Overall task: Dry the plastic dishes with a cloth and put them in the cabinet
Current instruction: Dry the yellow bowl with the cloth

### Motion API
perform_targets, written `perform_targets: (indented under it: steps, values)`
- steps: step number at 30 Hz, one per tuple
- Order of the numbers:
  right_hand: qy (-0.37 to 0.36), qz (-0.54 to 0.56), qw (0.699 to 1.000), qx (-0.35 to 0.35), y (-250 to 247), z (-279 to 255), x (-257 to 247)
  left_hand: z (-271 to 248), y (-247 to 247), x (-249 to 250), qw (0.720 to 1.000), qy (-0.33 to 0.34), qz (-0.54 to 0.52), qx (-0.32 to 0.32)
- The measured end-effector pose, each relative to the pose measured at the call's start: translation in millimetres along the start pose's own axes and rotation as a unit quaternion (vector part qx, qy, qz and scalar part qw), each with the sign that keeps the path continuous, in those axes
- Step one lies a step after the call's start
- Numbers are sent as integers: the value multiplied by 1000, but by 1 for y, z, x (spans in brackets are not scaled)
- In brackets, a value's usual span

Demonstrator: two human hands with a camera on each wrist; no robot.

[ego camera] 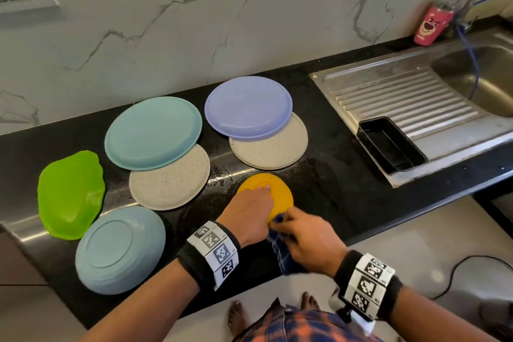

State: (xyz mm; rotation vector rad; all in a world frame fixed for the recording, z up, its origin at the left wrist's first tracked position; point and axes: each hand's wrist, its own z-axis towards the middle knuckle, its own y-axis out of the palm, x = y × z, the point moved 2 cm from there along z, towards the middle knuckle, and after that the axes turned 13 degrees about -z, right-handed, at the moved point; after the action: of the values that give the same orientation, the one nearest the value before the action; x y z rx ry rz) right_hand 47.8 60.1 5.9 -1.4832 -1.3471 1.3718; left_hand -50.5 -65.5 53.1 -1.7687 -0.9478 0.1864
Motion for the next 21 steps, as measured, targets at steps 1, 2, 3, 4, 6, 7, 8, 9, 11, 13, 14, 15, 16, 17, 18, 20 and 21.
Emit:
perform_targets:
  steps: [1,2,3,4,6,7,8,9,11,13,14,15,16,17,18,20,21]
  values:
    - [-16,-4,1000,-23,3,-5,-4,0,1,1,1000,-5,-5,-1]
    - [-22,4,1000,-22,4,-8,-4,1,1,2,1000,-12,-9,-2]
    - [-22,21,1000,-1,2,-8,-1,1,1,2,1000,-20,-18,3]
    - [-16,40,999,24,-4,-8,7,2,0,2,999,-26,-31,13]
    - [6,85,993,85,-21,-8,31,5,-4,-2,997,-22,-46,56]
    - [14,107,987,118,-34,-9,46,7,-5,-7,995,-23,-54,79]
    - [26,121,981,148,-48,-11,64,9,-4,-12,993,-21,-64,100]
    - [40,121,977,174,-64,-13,84,11,-3,-16,990,-21,-82,115]
    - [74,97,971,203,-96,-16,129,13,-2,-19,982,-19,-124,139]
    - [127,60,960,241,-122,-12,174,13,1,-23,975,-17,-156,158]
    - [155,38,951,266,-133,-10,195,15,4,-24,975,-22,-160,154]
    - [179,19,942,283,-139,-7,215,16,6,-25,977,-30,-156,145]
    - [200,5,937,285,-144,-4,233,18,8,-25,979,-38,-149,136]
    - [214,-4,938,273,-146,0,247,18,10,-26,980,-45,-143,131]
    - [223,-7,941,254,-145,5,260,19,11,-26,980,-50,-139,132]
    - [233,-5,947,221,-141,14,283,21,12,-26,978,-58,-144,141]
    - [238,-2,949,207,-137,19,292,23,12,-26,977,-61,-147,144]
